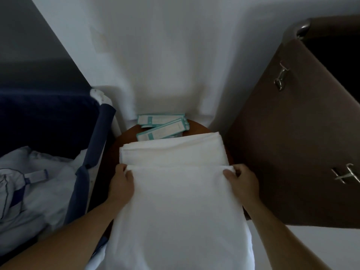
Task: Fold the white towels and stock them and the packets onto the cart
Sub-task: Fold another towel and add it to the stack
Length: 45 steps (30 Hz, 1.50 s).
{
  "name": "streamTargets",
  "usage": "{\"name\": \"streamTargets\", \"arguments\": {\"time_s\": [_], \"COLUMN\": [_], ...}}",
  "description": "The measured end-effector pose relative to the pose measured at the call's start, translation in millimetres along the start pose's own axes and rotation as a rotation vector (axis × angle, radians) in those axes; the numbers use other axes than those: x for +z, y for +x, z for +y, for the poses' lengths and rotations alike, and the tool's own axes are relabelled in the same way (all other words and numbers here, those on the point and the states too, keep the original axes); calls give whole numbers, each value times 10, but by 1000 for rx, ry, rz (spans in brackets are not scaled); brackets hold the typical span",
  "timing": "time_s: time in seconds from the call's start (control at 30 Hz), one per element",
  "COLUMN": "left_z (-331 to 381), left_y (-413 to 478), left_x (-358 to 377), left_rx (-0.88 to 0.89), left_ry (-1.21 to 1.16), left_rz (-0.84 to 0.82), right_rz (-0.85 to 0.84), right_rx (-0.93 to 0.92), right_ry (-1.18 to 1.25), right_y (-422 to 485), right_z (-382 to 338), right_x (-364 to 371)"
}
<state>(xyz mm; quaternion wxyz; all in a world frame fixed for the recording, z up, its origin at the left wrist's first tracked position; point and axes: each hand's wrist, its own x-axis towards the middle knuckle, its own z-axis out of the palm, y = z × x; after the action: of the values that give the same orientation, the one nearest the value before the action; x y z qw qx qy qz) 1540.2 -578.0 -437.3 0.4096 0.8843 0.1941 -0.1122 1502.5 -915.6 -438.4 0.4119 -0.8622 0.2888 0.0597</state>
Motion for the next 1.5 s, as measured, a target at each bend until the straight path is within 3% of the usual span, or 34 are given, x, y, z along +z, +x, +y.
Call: {"name": "streamTargets", "arguments": {"time_s": [0.33, 0.6, 0.83, 1.03, 1.33, 1.5], "left_z": [-113, -704, -1005, -1161, -1447, -1542], "left_y": [-243, -862, -1452, -1968, -2235, -2215], "left_x": [-175, -225, -142, -151, -25, -57], "left_rx": [-144, -45, 40, 3, -70, -100], "left_ry": [-211, 4, -53, -257, -278, -297], "left_rz": [-52, -179, -78, -33, 110, 48], "right_rz": [47, -14, 100, 107, -149, -143], "right_rx": [-1, -58, -23, 51, 186, 184], "right_ry": [88, 0, 11, 61, 133, 164], "right_y": [-211, -778, -1458, -1902, -2174, -2232], "right_z": [19, 276, 573, 828, 1286, 1350], "right_x": [-12, -170, -69, -49, -29, -71]}}
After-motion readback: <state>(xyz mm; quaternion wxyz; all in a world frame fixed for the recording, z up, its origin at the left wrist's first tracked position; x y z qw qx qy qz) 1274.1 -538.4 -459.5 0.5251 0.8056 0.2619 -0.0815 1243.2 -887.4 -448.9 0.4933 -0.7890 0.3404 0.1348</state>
